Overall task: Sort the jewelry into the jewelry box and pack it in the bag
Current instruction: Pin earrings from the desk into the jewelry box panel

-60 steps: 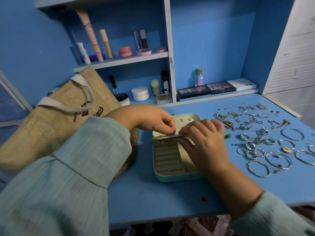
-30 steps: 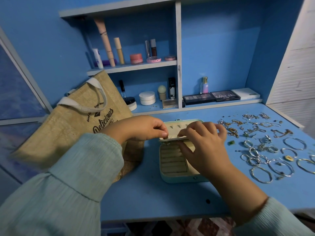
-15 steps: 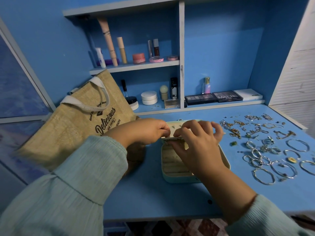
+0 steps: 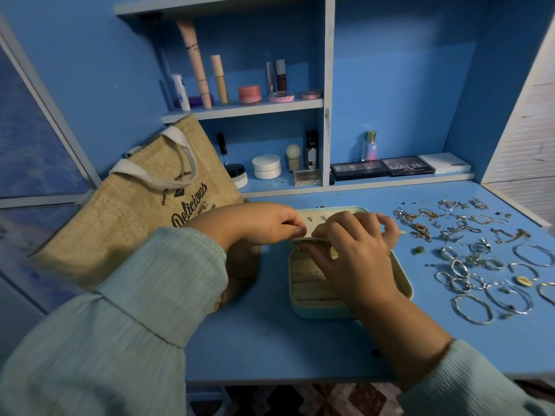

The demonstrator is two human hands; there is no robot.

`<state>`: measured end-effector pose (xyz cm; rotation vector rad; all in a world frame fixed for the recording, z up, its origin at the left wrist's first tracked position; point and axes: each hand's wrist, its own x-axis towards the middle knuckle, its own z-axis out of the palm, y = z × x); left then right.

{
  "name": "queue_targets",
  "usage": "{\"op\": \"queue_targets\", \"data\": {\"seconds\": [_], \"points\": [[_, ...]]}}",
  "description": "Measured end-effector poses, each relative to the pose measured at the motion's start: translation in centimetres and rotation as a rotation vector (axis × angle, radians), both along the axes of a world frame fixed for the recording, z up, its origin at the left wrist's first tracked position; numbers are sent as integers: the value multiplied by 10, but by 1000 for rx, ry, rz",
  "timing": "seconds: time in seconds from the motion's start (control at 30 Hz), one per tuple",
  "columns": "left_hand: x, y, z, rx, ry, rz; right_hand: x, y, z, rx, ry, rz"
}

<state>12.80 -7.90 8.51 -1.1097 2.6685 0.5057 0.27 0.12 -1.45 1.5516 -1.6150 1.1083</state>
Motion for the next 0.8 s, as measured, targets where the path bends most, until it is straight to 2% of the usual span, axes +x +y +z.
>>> {"op": "queue_targets", "data": {"seconds": [0.27, 0.57, 0.67, 0.8], "points": [[-2, -4, 6, 71, 21, -3, 0, -1, -1, -20, 6, 11], [-1, -3, 5, 48, 19, -14, -2, -2, 1, -9, -1, 6], [2, 0, -2, 49, 102, 20, -6, -2, 4, 6, -10, 30], [11, 10, -12, 133, 305, 76, -14, 2, 8, 38, -5, 111]]}}
